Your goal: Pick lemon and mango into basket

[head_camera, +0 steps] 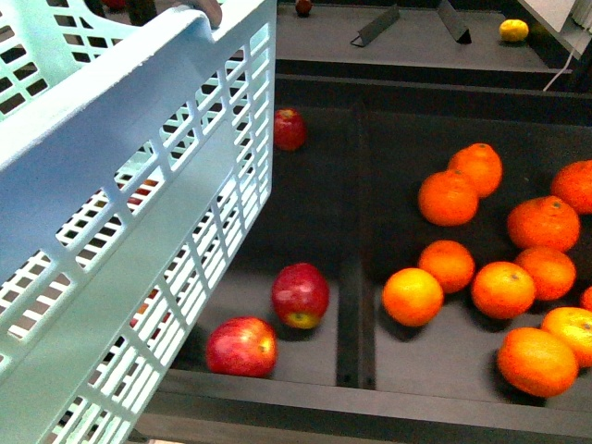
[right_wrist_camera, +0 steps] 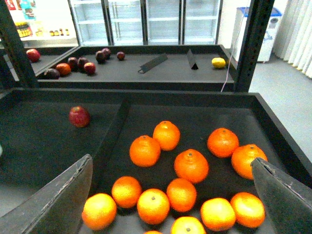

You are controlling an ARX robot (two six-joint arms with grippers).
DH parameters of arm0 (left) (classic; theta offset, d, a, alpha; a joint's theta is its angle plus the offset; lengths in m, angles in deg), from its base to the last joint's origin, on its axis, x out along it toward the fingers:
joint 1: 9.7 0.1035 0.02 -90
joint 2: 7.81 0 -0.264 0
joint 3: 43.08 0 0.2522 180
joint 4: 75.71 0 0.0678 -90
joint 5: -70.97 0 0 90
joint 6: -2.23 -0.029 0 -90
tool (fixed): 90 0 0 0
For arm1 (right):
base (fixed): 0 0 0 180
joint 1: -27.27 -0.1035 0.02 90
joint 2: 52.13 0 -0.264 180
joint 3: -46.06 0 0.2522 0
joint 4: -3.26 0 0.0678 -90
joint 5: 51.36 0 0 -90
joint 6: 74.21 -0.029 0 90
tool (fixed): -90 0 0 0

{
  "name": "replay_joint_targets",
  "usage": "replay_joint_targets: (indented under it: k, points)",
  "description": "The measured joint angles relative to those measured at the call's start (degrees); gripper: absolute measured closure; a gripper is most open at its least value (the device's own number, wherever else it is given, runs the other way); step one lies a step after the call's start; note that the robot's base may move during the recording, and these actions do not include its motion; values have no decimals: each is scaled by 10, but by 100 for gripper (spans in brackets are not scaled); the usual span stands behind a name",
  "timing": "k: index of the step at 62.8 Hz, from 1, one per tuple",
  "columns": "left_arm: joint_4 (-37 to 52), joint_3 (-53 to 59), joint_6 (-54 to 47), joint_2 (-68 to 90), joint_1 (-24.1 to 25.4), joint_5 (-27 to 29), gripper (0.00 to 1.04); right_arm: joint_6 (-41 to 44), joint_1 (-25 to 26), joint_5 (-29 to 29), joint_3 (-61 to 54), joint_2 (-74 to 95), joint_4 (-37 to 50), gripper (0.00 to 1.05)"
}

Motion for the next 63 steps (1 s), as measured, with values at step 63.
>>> replay_joint_targets:
  k: [63]
  points:
    - [0,0,-1,-1,0,1,91,0,0,-1,0,0,0,9]
